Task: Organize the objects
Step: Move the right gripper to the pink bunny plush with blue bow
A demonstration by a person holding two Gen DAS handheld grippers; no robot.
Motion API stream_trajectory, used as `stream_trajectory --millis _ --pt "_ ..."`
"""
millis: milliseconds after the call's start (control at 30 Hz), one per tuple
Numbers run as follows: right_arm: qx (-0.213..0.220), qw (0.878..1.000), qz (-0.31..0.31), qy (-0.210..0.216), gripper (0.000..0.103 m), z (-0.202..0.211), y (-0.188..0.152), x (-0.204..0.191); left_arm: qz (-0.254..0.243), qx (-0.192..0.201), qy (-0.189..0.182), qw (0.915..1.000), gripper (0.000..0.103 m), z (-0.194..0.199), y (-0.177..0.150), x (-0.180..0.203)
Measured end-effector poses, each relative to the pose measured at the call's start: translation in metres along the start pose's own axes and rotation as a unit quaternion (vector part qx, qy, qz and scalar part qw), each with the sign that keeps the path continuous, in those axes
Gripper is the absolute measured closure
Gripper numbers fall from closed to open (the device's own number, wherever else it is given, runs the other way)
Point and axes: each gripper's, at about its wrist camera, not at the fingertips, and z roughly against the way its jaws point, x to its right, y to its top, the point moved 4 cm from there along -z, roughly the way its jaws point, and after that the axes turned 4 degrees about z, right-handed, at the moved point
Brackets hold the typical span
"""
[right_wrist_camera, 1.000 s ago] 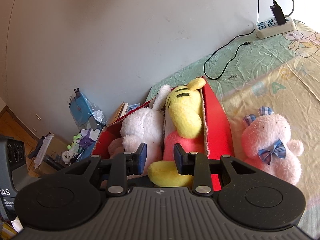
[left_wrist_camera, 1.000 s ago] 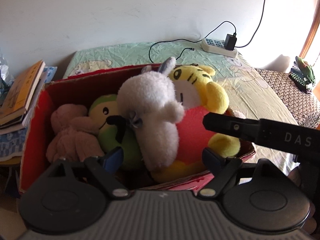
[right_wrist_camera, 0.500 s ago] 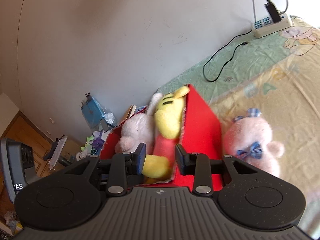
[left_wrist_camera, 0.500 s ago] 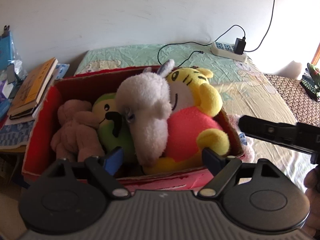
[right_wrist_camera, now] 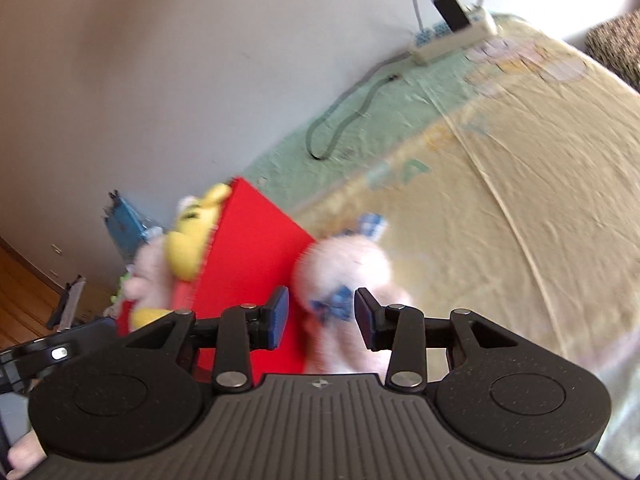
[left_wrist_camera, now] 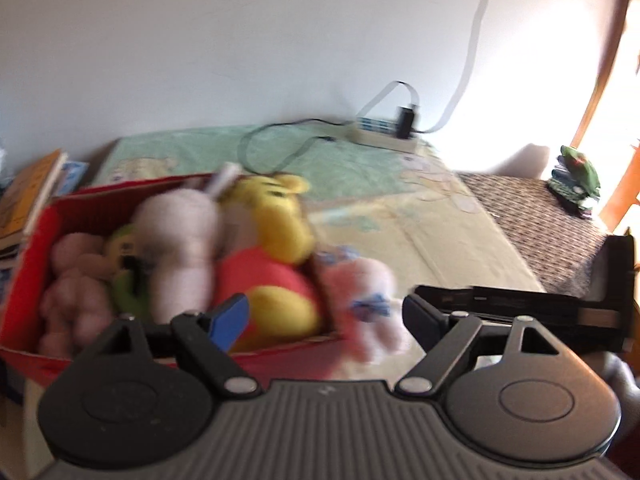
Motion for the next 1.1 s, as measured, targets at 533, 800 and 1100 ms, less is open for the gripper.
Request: stream_trajectory --millis 533,800,1100 --pt "-0.065 0.997 -0.03 0.024 0.055 -0.017 0.002 0.058 -0.078 -0.083 0.008 0.9935 0.027 -0.101 -0.05 0.08" --pt "-0.078 0.995 -0.02 0.052 0.049 -0.03 0.008 0.06 -0.078 -0.099 0.039 0.9912 0.024 -0.131 -0.053 0.082" --pt "-0.107 0.991 -0.002 0.074 0.048 -0.061 0.01 0.057 -0.069 -0.116 0.056 0.9892 0.022 -0.153 -0.054 0.08"
